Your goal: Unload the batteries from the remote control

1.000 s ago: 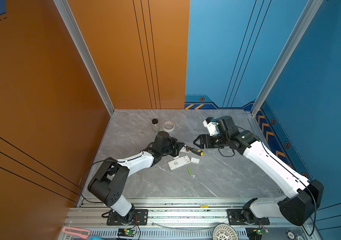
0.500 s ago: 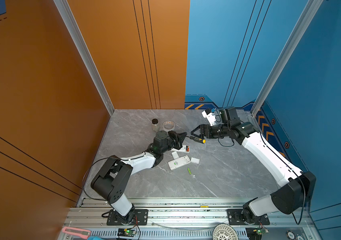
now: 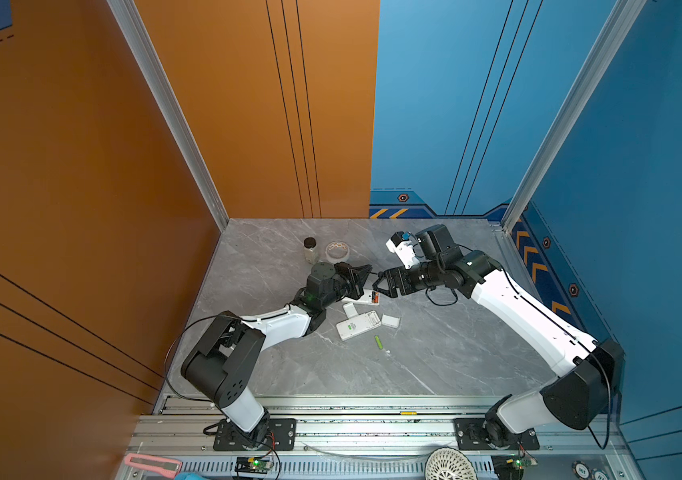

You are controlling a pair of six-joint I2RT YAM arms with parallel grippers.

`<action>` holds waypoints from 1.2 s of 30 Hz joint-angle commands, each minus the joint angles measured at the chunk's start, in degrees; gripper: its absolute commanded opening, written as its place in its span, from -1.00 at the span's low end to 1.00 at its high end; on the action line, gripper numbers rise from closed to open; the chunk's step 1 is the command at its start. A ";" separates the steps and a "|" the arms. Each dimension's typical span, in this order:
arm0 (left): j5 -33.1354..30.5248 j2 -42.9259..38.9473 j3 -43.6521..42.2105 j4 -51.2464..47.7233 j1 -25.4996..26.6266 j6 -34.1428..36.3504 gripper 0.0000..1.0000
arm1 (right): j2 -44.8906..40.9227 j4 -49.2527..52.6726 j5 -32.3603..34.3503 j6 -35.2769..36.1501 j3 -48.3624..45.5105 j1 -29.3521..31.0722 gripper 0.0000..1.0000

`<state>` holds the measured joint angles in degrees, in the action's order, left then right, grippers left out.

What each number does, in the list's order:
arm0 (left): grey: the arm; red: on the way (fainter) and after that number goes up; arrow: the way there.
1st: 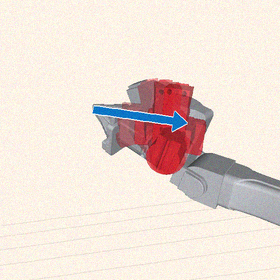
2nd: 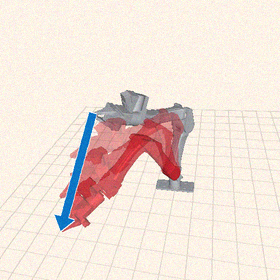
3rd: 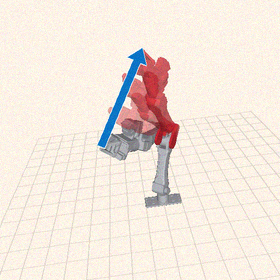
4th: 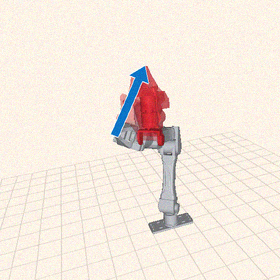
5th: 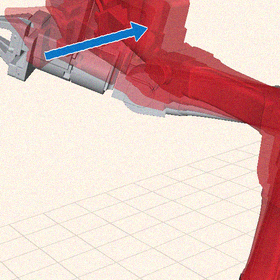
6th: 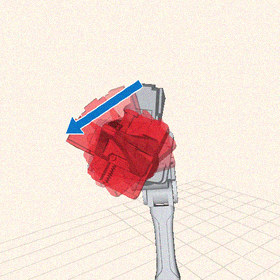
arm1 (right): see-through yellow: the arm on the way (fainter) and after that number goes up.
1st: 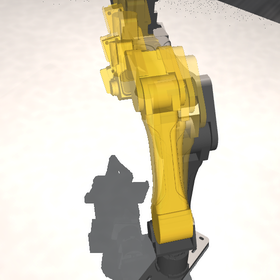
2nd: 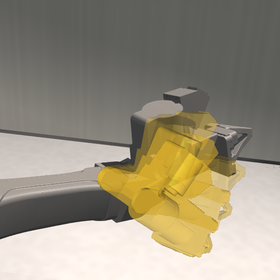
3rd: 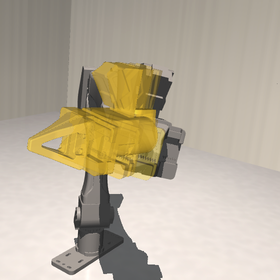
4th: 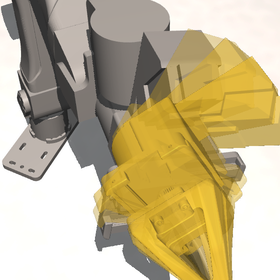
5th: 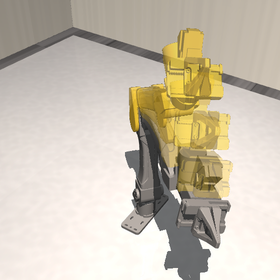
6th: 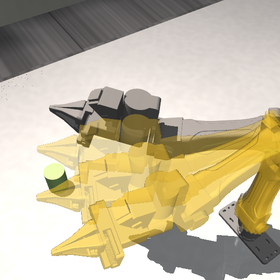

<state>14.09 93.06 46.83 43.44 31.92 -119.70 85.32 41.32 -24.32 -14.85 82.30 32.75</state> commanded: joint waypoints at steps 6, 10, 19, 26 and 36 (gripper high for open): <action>-1.08 -2.35 -0.01 0.33 -0.04 -20.61 -1.00 | -2.51 -8.37 6.12 -3.96 -5.02 0.59 0.46; -1.54 -2.47 -0.25 0.33 0.16 -20.66 -1.00 | -2.53 -12.61 5.95 -6.17 -7.02 1.12 0.39; -1.83 -2.70 -0.35 0.41 0.14 -21.12 -1.00 | -2.61 -18.17 6.06 -7.91 -9.50 2.27 0.26; -2.12 -2.70 -0.15 0.77 0.16 -21.26 -1.00 | -3.05 -21.04 4.35 -8.61 -11.89 2.18 -0.05; -2.43 -2.36 0.18 1.42 0.42 -20.97 -1.00 | -3.14 -22.54 3.58 -9.62 -12.15 1.88 -0.62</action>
<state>11.49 92.77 46.76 41.85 31.75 -120.01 82.94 20.23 -19.44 -23.86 70.70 34.17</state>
